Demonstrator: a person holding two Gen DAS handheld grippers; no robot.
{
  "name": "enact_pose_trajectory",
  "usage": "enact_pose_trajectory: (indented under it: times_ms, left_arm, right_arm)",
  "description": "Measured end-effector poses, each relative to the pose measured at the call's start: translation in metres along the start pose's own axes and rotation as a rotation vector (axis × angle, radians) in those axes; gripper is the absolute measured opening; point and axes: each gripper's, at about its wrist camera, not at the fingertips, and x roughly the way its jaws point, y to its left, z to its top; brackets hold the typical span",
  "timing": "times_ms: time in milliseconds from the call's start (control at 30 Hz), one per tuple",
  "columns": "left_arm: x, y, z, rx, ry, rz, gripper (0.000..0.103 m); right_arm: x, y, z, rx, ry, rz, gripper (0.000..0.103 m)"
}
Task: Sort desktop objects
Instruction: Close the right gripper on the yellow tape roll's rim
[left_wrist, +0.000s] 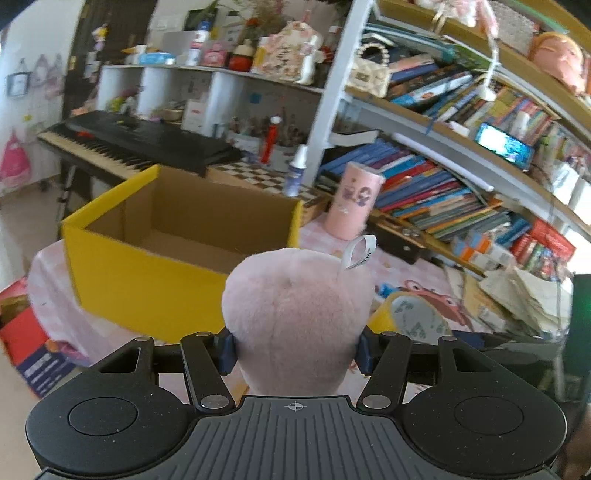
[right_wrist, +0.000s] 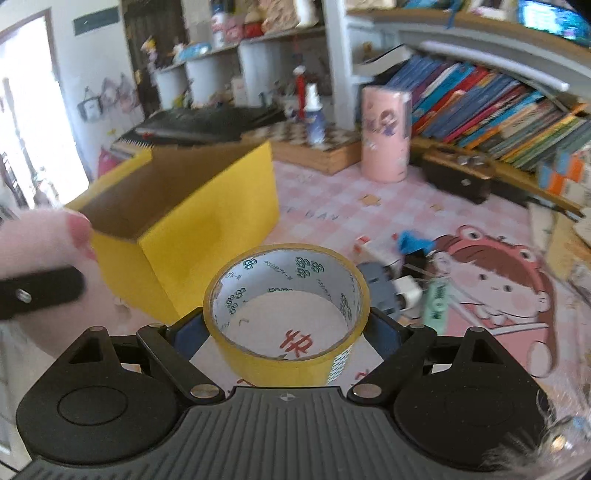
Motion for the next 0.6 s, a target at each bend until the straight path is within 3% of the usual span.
enact_pose_trajectory:
  times_ms: [267,600]
  left_arm:
    - [0.002,0.013,0.006,0.064,0.015,-0.121,0.059]
    - [-0.009,0.053,0.001,0.102,0.065,-0.183,0.059]
  right_arm:
    - [-0.039,0.018,-0.006,0.077,-0.045,-0.089,0.089]
    - [-0.05,0.066,-0.026,0.115,-0.024,-0.181,0.089]
